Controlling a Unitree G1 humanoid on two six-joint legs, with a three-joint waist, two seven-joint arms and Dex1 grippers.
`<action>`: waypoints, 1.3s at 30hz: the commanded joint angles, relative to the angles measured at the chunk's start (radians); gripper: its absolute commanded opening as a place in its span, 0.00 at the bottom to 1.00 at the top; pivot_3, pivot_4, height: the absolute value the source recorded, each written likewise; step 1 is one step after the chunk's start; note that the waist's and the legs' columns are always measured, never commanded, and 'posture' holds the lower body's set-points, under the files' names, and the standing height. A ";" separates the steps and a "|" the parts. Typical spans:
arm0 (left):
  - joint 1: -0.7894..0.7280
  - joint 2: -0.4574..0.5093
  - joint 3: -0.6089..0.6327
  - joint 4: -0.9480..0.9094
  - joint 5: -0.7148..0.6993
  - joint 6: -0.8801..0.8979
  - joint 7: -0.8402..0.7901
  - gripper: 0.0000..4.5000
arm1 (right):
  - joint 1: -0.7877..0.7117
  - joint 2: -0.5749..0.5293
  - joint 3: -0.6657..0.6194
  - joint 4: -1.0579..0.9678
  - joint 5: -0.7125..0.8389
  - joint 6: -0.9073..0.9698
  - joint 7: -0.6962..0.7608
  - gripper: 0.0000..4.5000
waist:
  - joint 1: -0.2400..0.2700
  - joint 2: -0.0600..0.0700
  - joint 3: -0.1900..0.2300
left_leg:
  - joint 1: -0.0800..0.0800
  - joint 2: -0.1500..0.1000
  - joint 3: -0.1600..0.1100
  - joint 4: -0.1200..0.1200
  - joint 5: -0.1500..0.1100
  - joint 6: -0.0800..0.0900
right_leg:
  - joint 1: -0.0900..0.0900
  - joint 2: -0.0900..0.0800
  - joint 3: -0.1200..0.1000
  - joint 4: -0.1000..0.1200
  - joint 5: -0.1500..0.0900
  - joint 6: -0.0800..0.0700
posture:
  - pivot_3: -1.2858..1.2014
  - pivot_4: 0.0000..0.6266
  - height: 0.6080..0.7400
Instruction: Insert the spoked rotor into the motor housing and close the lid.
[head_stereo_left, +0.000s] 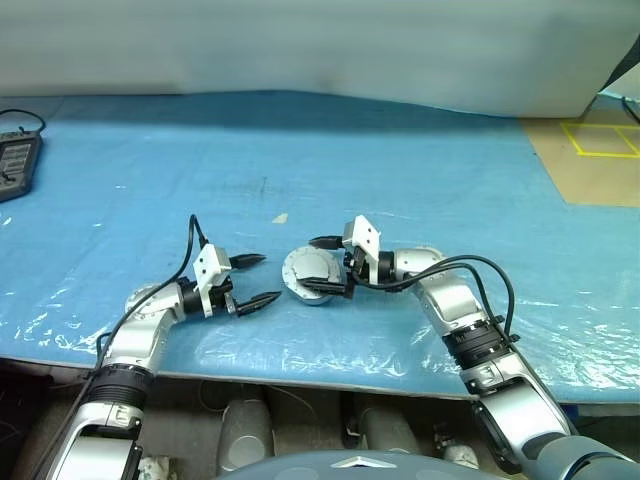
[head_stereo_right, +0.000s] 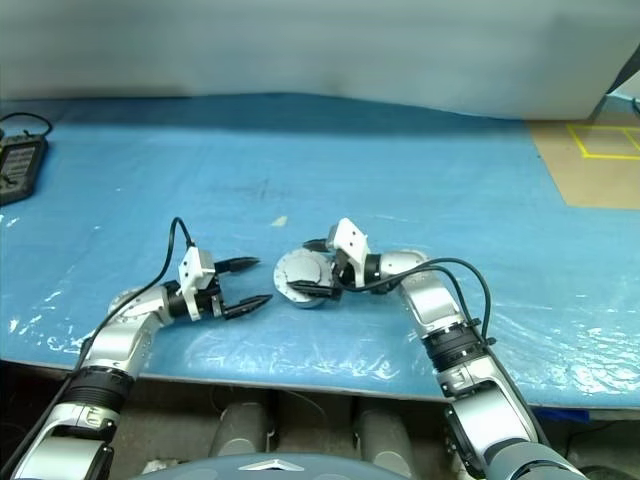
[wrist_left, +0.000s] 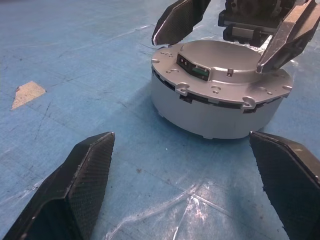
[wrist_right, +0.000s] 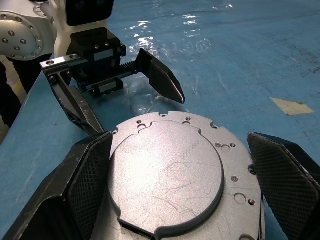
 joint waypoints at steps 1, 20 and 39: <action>0.001 0.006 0.004 -0.021 -0.006 -0.012 -0.001 1.00 | 0.003 -0.013 -0.003 0.001 -0.010 -0.016 -0.003 0.99 | 0.000 0.000 0.000 | 0.000 0.000 0.000 0.000 0.000 0.000 | 0.000 0.000 0.000 0.000 0.000 0.000 | 0.52 0.24 1.00; -0.010 0.006 0.008 0.002 -0.001 -0.018 0.002 1.00 | 0.009 -0.035 0.022 -0.020 -0.019 -0.048 0.043 0.99 | 0.000 0.000 0.000 | 0.000 0.000 0.000 0.000 0.000 0.000 | 0.000 0.000 0.000 0.000 0.000 0.000 | 0.52 0.24 1.00; 0.004 0.009 0.007 -0.004 -0.003 -0.015 0.000 1.00 | 0.004 -0.047 0.019 -0.017 -0.020 -0.071 0.063 0.66 | 0.000 0.000 0.000 | 0.000 0.000 0.000 0.000 0.000 0.000 | 0.000 0.000 0.000 0.000 0.000 0.000 | 0.52 0.24 1.00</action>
